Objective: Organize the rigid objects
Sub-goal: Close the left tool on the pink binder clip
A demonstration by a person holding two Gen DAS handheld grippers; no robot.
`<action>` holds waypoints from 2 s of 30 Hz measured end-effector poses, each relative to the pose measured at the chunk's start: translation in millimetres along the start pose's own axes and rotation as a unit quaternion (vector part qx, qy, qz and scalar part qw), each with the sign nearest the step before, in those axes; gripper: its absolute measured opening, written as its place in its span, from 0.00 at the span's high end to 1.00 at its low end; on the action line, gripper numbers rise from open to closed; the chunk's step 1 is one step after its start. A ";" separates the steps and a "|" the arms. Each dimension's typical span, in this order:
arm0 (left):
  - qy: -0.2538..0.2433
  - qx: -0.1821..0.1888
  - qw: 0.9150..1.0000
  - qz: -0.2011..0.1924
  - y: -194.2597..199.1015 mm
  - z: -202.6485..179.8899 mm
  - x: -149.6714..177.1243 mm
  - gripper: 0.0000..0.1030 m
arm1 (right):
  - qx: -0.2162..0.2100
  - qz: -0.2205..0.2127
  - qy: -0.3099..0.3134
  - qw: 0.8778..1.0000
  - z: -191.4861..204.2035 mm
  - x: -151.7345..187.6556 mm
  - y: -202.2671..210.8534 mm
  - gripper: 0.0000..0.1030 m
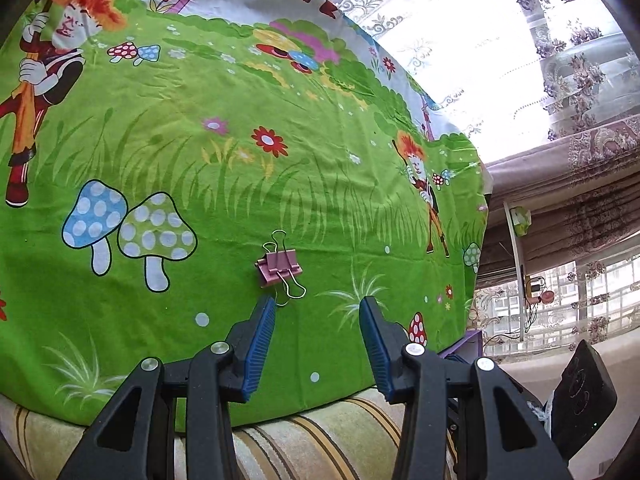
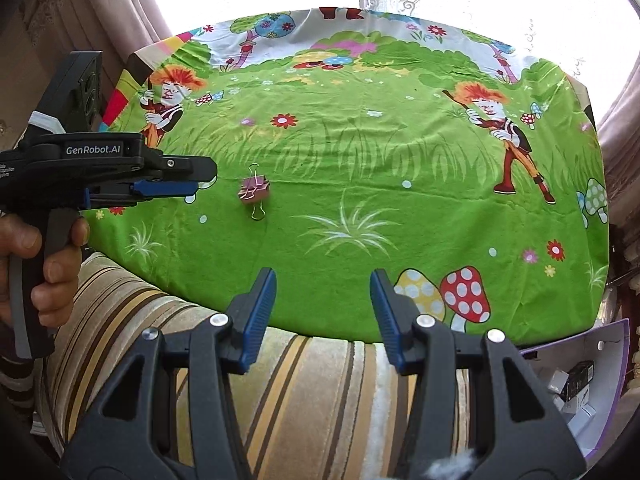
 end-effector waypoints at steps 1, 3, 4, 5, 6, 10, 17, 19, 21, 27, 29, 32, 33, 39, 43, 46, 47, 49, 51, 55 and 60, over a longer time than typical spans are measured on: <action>0.006 0.006 1.000 0.004 -2.3 3.7 -2.2 0.56 | -0.002 0.003 0.004 1.000 4.3 -2.7 -5.1 0.49; 0.020 0.012 1.000 0.012 -7.6 11.0 -6.1 0.56 | -0.012 0.006 0.016 1.000 13.0 -8.2 -14.4 0.49; 0.027 0.015 0.999 0.016 -10.1 14.4 -8.2 0.56 | -0.019 0.009 0.021 1.000 17.0 -11.4 -20.2 0.49; 0.032 0.018 0.999 0.019 -13.0 17.4 -10.4 0.56 | -0.020 0.013 0.024 0.999 19.9 -14.3 -26.2 0.49; 0.036 0.020 0.999 0.022 -15.2 20.3 -12.3 0.56 | -0.022 0.016 0.025 0.999 22.2 -17.5 -32.5 0.49; 0.051 0.031 0.998 0.031 -23.7 29.2 -19.9 0.56 | -0.040 0.025 0.034 0.998 32.1 -30.5 -56.2 0.49; 0.066 0.036 0.996 0.053 -44.3 37.6 -29.5 0.56 | -0.070 0.044 0.041 0.996 41.0 -44.1 -95.0 0.49; 0.066 0.039 0.995 0.056 -48.0 39.0 -32.7 0.56 | -0.083 0.043 0.034 0.995 39.4 -48.0 -101.2 0.49; 0.062 0.041 0.995 0.059 -51.2 38.9 -35.3 0.56 | -0.090 0.042 0.031 0.995 38.5 -51.1 -106.9 0.49; 0.055 0.045 0.995 0.072 -58.8 40.0 -39.9 0.56 | -0.094 0.048 0.034 0.994 39.5 -59.4 -122.6 0.49; 0.054 0.043 0.995 0.077 -61.7 40.9 -39.9 0.56 | -0.086 0.047 0.036 0.995 38.4 -61.2 -125.9 0.49; 0.046 0.043 0.995 0.078 -62.8 39.1 -40.1 0.56 | -0.079 0.050 0.040 0.995 36.9 -62.1 -130.9 0.49; 0.045 0.044 0.995 0.079 -63.6 38.3 -40.1 0.56 | -0.077 0.052 0.043 0.995 37.1 -62.1 -133.2 0.49; 0.021 0.037 0.996 0.084 -64.5 31.5 -34.5 0.58 | -0.089 0.046 0.040 0.994 33.7 -61.5 -133.1 0.63; 0.019 0.030 0.996 0.086 -65.4 33.2 -32.6 0.69 | -0.088 0.045 0.051 0.994 36.8 -58.9 -130.3 0.64; 0.029 0.045 0.994 0.090 -64.8 36.6 -30.0 0.74 | -0.092 0.041 0.045 0.994 34.3 -57.1 -125.1 0.64; 0.029 0.049 0.994 0.090 -64.0 35.9 -29.5 0.74 | -0.092 0.039 0.046 0.994 34.6 -56.5 -122.9 0.64; 0.026 0.053 0.994 0.088 -61.2 32.9 -29.0 0.74 | -0.087 0.032 0.051 0.994 35.2 -56.5 -118.4 0.64; 0.026 0.061 0.994 0.085 -57.6 30.2 -28.7 0.74 | -0.089 0.025 0.049 0.994 34.0 -56.3 -112.9 0.64; 0.030 0.076 0.993 0.082 -54.0 24.9 -27.5 0.72 | -0.101 0.015 0.047 0.994 33.4 -54.6 -102.1 0.64; 0.022 0.084 0.993 0.079 -48.2 16.1 -22.6 0.71 | -0.102 0.006 0.047 0.994 34.8 -51.0 -91.6 0.64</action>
Point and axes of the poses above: each gripper's, at about its wrist camera, not at the fingertips, and y roughly against the way its jaws point, z to its left, x to its underside, the point moved 2 cm from there along -y, roughly the way its jaws point, and after that the axes turned 3 degrees about -x, right-handed, at the moved point
